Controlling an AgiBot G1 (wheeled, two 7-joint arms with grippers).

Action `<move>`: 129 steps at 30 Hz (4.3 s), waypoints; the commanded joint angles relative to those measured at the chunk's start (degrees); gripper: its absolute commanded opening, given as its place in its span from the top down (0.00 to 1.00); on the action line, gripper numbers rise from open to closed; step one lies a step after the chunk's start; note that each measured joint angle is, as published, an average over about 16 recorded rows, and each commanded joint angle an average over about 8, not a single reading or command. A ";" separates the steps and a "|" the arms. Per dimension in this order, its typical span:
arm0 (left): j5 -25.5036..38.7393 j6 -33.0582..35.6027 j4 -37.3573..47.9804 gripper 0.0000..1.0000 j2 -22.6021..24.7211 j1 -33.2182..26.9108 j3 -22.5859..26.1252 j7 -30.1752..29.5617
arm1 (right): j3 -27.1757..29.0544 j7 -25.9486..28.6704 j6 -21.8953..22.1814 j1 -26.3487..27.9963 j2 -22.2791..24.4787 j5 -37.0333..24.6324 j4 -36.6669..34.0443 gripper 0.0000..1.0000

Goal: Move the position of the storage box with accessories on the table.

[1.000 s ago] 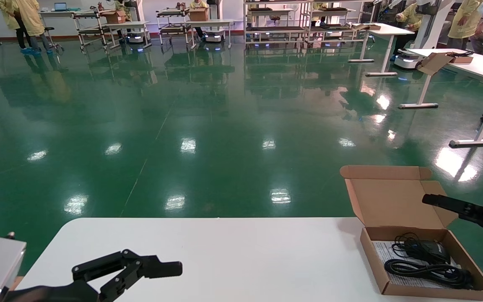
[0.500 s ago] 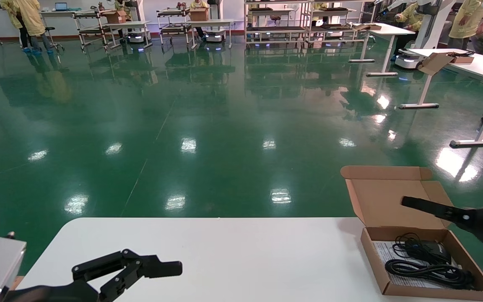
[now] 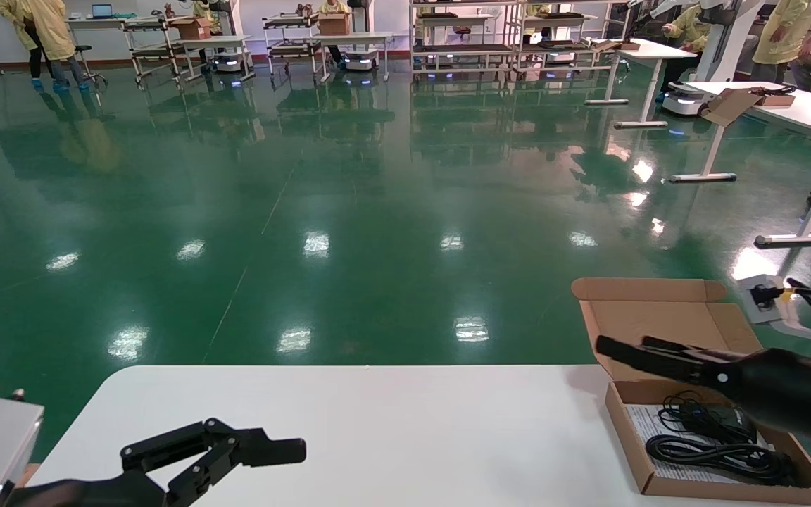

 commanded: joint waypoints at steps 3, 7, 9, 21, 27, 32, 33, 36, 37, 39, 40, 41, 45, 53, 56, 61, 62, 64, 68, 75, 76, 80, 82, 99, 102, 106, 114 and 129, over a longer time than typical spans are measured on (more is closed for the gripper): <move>0.00 0.00 0.00 0.00 0.00 0.00 0.00 0.00 | 2.39 -1.93 -2.42 -2.55 0.95 1.18 4.78 0.00; 0.00 0.00 0.00 0.00 0.00 0.00 0.00 0.00 | 4.79 -3.88 -4.86 -5.11 1.90 2.37 9.59 0.00; 0.00 0.00 0.00 0.00 0.00 0.00 0.00 0.00 | 5.98 -4.85 -6.07 -6.38 2.38 2.96 11.97 0.00; -0.01 0.00 0.00 0.00 0.00 0.00 0.01 0.00 | 13.17 -10.67 -13.37 -14.05 5.23 6.53 26.36 0.00; -0.01 0.00 0.00 0.00 0.00 0.00 0.01 0.01 | 16.77 -13.59 -17.03 -17.89 6.66 8.31 33.56 0.00; -0.01 0.00 0.00 0.00 0.00 0.00 0.01 0.01 | 19.77 -16.02 -20.08 -21.10 7.86 9.80 39.58 0.00; -0.01 0.00 0.00 0.00 0.00 0.00 0.01 0.01 | 20.35 -16.49 -20.67 -21.72 8.09 10.09 40.73 0.00; -0.01 -0.01 0.00 0.00 -0.01 0.00 0.01 0.01 | 21.74 -17.62 -22.08 -23.20 8.64 10.78 43.53 0.00; -0.01 -0.01 0.01 0.00 -0.01 0.00 0.01 0.01 | 22.20 -17.97 -22.56 -23.70 8.82 11.01 44.49 0.00; -0.01 -0.01 0.01 0.00 -0.01 0.00 0.01 0.01 | 22.90 -18.45 -23.28 -24.44 9.09 11.38 45.89 0.00; -0.02 -0.01 0.01 0.00 -0.01 0.00 0.01 0.01 | 23.13 -18.60 -23.52 -24.69 9.18 11.50 46.34 0.00; -0.02 -0.02 0.01 0.00 -0.01 0.01 0.01 0.01 | 23.29 -18.68 -23.68 -24.85 9.24 11.59 46.63 0.00; -0.02 -0.02 0.02 0.00 -0.01 0.01 0.01 0.01 | 23.56 -18.78 -23.93 -25.13 9.36 11.80 47.05 0.00; -0.02 -0.03 0.02 0.00 -0.01 0.01 0.01 0.01 | 23.02 -18.48 -23.37 -24.58 9.17 11.52 45.99 0.00; -0.02 -0.03 0.02 0.00 -0.01 0.01 0.01 0.01 | 22.88 -18.41 -23.23 -24.45 9.11 11.43 45.74 0.00; -0.02 -0.03 0.02 0.00 -0.01 0.01 0.01 0.01 | 22.73 -18.33 -23.05 -24.28 9.04 11.31 45.43 0.00; -0.02 -0.03 0.02 0.00 -0.01 0.01 0.01 0.01 | 22.70 -18.31 -23.03 -24.25 9.03 11.29 45.38 0.00; -0.02 -0.03 0.02 0.00 -0.01 0.01 0.01 0.01 | 22.66 -18.29 -22.99 -24.21 9.02 11.26 45.29 0.00; -0.02 -0.03 0.02 0.00 -0.01 0.01 0.01 0.01 | 22.59 -18.26 -22.93 -24.13 8.99 11.22 45.17 0.00; -0.02 -0.03 0.02 0.00 -0.01 0.01 0.01 0.01 | 22.51 -18.23 -22.85 -24.04 8.97 11.18 45.01 0.00; -0.02 -0.03 0.02 0.00 -0.01 0.01 0.01 0.01 | 22.50 -18.23 -22.84 -24.03 8.97 11.17 45.00 0.00; -0.02 -0.03 0.02 0.00 -0.01 0.01 0.01 0.01 | 22.48 -18.21 -22.81 -24.01 8.95 11.15 44.94 0.00; -0.02 -0.03 0.02 0.00 -0.01 0.01 0.01 0.01 | 22.47 -18.20 -22.80 -24.00 8.95 11.14 44.93 0.00; -0.02 -0.03 0.02 0.00 -0.01 0.01 0.01 0.01 | 22.41 -18.15 -22.73 -23.94 8.91 11.10 44.85 0.00; -0.02 -0.03 0.02 0.00 -0.01 0.01 0.01 0.01 | 22.41 -18.15 -22.73 -23.93 8.91 11.10 44.83 0.00; -0.02 -0.03 0.02 0.00 -0.01 0.01 0.01 0.01 | 22.40 -18.15 -22.72 -23.92 8.91 11.10 44.82 0.00; -0.02 -0.03 0.02 0.00 -0.01 0.01 0.01 0.01 | 22.40 -18.15 -22.72 -23.92 8.91 11.10 44.81 0.00; -0.02 -0.03 0.02 0.00 -0.01 0.01 0.01 0.01 | 22.40 -18.15 -22.72 -23.92 8.91 11.10 44.81 0.00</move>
